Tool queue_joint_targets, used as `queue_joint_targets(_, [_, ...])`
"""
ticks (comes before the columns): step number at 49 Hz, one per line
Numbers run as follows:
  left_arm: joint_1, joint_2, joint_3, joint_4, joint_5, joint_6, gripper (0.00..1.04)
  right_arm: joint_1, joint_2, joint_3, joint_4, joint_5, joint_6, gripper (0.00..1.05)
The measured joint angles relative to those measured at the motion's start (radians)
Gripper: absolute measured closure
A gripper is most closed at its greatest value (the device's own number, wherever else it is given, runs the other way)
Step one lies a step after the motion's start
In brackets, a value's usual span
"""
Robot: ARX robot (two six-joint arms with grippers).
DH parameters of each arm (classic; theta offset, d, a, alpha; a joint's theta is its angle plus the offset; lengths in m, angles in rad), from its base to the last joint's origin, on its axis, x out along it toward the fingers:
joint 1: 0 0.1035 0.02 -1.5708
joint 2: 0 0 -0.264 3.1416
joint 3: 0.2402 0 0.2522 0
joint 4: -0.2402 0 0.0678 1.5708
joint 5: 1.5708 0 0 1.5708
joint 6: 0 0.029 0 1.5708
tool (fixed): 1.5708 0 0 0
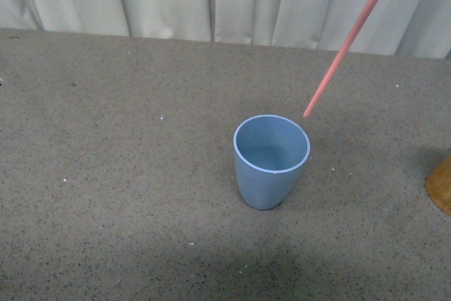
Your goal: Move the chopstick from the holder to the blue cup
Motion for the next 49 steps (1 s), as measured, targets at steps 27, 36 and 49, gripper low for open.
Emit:
queue_joint_targets(27, [0.0, 0.0, 0.0, 0.0, 0.0, 0.0, 0.07, 0.063, 0.114, 0.042, 0.033, 0.027, 0.016, 1.01])
queue_joint_targets(36, [0.0, 0.0, 0.0, 0.0, 0.0, 0.0, 0.07, 0.068, 0.134, 0.042, 0.039, 0.035, 0.018, 1.01])
queue_joint_targets(49, [0.0, 0.0, 0.0, 0.0, 0.0, 0.0, 0.07, 0.075, 0.166, 0.042, 0.047, 0.044, 0.019, 1.01])
